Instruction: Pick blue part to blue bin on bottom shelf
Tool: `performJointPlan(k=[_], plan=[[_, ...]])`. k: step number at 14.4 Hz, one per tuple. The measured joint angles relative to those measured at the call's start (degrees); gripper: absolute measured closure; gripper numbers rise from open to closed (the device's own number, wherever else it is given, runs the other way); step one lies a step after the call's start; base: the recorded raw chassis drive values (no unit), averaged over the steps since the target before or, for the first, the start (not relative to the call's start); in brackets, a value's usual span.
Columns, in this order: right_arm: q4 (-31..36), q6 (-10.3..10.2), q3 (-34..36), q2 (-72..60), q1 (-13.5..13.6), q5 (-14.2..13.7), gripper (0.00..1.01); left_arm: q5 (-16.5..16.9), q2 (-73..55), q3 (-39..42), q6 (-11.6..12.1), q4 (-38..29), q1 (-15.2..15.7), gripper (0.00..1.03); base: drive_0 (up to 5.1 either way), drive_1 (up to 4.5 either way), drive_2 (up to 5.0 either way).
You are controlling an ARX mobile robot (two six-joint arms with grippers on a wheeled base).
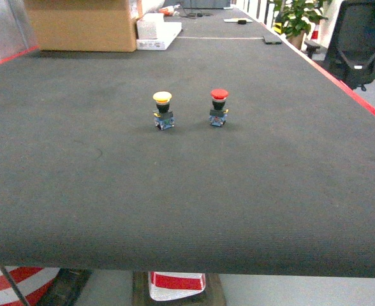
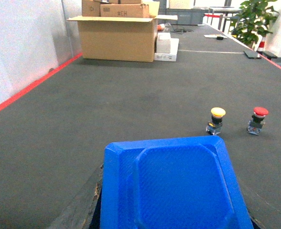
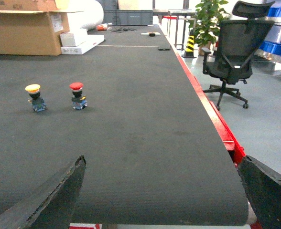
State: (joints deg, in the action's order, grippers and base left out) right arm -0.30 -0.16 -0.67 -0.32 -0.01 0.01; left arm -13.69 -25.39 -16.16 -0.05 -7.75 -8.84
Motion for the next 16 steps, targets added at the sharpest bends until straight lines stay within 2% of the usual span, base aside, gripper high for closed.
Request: performJointPlan(k=[16], plan=[[-0.02, 0.0, 0.0, 0.0, 0.0, -0.02, 0.03, 0.15, -0.02, 0.0, 0.0, 0.07, -0.07, 0.59, -1.6, -1.64, -1.6]])
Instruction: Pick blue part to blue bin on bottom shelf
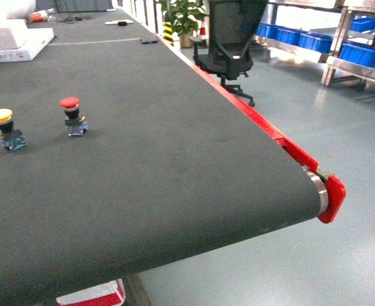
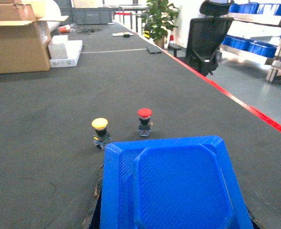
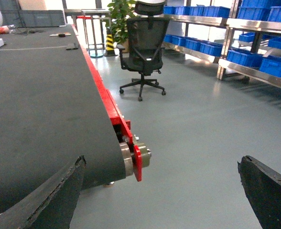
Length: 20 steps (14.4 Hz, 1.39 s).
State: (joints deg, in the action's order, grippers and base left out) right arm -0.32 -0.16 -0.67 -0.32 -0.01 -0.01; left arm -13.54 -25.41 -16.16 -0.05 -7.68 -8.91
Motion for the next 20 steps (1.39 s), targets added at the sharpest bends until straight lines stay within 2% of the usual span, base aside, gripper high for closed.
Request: performJointPlan(k=[20], plan=[[0.02, 0.0, 0.0, 0.0, 0.0, 0.02, 0.03, 0.0, 0.0, 0.0, 0.0, 0.0, 0.0, 0.59, -1.6, -1.63, -1.6]])
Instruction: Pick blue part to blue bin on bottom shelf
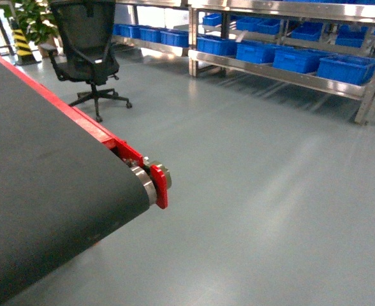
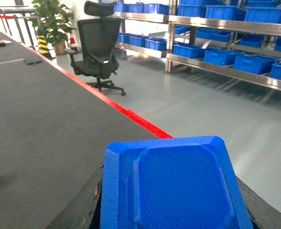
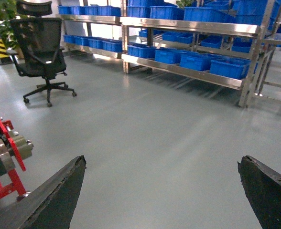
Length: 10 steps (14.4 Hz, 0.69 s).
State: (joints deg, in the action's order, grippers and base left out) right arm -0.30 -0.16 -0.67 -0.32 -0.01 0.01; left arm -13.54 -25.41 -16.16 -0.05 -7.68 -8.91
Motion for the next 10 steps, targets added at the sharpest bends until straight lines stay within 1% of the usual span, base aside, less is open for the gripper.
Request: performJointPlan(k=[10], plan=[[0.0, 0.0, 0.0, 0.0, 0.0, -0.02, 0.03, 0.0, 0.0, 0.0, 0.0, -0.02, 0.0, 0.59, -1.6, -1.58, -1.6]])
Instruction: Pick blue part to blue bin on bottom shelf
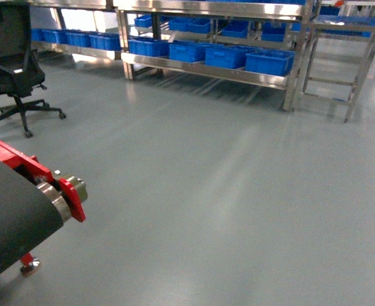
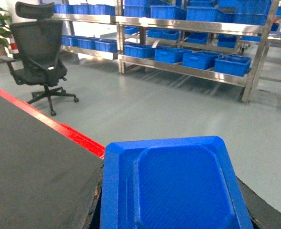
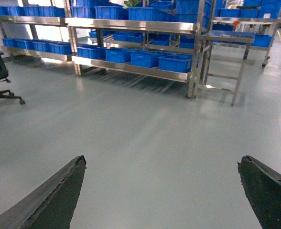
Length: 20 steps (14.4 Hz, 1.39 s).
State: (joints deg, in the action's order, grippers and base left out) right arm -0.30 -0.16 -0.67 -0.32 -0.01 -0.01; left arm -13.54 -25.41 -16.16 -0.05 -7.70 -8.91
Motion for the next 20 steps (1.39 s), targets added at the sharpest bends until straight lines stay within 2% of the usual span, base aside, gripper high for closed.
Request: performJointPlan(k=[20], plan=[[0.0, 0.0, 0.0, 0.0, 0.0, 0.0, 0.03, -0.02, -0.04, 0.0, 0.0, 0.04, 0.0, 0.59, -1.6, -1.6, -1.6]])
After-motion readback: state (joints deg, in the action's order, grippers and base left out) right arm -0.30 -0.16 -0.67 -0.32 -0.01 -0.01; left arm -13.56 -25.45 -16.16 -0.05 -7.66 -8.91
